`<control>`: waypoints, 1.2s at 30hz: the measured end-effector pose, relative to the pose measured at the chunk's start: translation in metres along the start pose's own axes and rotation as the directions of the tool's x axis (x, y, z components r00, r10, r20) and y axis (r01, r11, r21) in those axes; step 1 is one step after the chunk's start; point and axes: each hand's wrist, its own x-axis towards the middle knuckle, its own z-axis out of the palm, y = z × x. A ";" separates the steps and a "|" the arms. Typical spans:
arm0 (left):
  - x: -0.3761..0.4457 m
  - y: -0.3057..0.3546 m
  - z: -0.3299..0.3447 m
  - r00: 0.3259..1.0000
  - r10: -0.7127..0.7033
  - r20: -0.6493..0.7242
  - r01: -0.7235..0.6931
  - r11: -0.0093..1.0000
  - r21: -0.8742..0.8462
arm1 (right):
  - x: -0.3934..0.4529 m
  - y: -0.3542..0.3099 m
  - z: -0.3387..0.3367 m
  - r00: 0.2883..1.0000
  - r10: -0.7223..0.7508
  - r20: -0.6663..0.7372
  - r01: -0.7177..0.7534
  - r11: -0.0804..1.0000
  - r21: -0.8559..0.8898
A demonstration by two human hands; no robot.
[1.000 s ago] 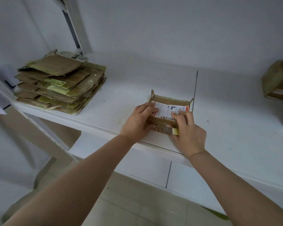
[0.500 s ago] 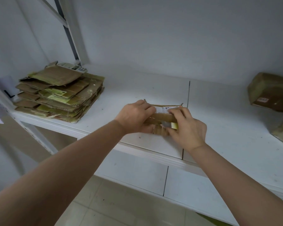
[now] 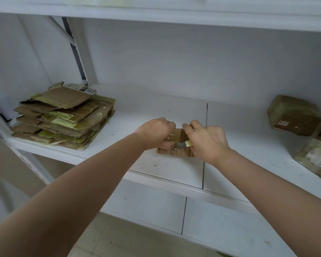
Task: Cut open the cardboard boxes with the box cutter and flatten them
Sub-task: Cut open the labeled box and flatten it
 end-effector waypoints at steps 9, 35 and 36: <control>0.007 -0.013 -0.006 0.998 -0.017 0.058 0.022 0.995 -0.098 | 0.003 0.013 -0.005 1.000 -0.003 -0.023 0.003 1.000 0.015; 0.009 -0.024 0.005 0.994 -0.072 -0.085 0.046 0.960 -0.276 | 0.003 0.014 0.031 0.885 0.461 0.069 -0.427 0.742 0.516; 0.009 -0.024 0.006 0.991 -0.085 -0.105 0.051 0.955 -0.293 | 0.004 0.013 0.037 0.856 0.485 0.178 -0.487 0.643 0.591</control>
